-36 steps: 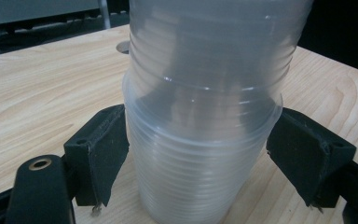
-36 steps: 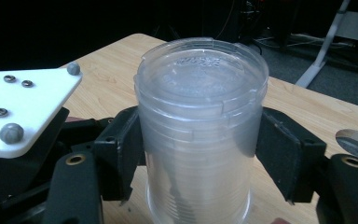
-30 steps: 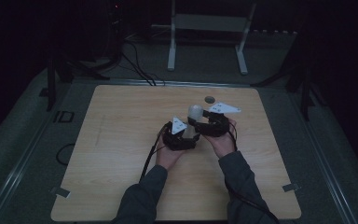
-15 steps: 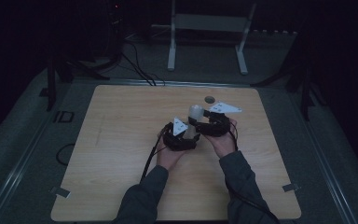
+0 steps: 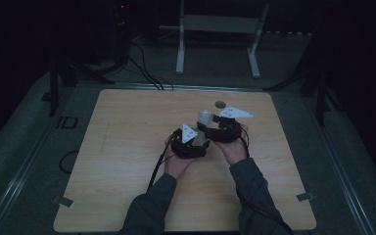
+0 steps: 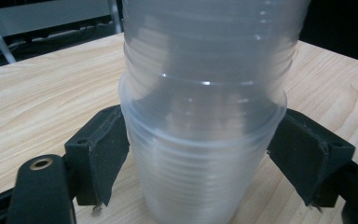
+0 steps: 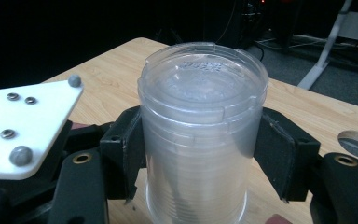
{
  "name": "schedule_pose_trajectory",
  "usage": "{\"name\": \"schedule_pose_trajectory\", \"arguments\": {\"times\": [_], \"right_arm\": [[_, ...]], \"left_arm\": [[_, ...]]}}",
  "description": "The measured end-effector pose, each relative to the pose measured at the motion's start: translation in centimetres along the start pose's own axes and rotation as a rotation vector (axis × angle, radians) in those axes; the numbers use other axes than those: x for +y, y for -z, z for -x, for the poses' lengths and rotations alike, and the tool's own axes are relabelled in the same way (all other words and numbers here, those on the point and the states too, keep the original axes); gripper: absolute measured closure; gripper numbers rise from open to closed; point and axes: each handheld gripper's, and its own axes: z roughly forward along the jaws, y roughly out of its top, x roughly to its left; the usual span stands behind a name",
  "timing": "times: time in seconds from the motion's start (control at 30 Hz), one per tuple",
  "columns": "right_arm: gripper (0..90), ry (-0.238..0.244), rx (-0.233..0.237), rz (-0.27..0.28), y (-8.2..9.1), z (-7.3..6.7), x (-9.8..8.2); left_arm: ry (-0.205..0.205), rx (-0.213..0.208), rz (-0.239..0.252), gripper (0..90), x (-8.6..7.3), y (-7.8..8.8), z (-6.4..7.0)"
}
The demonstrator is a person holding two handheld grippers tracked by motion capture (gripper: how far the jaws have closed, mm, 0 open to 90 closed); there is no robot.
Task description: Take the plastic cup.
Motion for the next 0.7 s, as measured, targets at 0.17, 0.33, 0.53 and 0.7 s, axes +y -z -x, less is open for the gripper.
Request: {"name": "schedule_pose_trajectory", "arguments": {"times": [0.17,0.33,0.53,0.7], "right_arm": [[37.0,0.000,0.007,-0.006,-0.12,-0.19,0.09],[37.0,0.000,0.010,-0.011,-0.11,-0.18,0.14],[37.0,0.002,0.008,-0.011,-0.05,-0.16,0.18],[37.1,0.006,0.006,-0.005,0.00,-0.18,0.26]], "left_arm": [[0.007,0.004,0.007,19.6,0.17,-0.09,-0.01],[0.003,0.004,0.006,20.9,0.18,-0.07,0.01],[-0.006,0.010,0.004,21.2,0.20,-0.05,0.07],[-0.005,0.009,0.004,21.3,0.19,-0.04,0.11]]}}
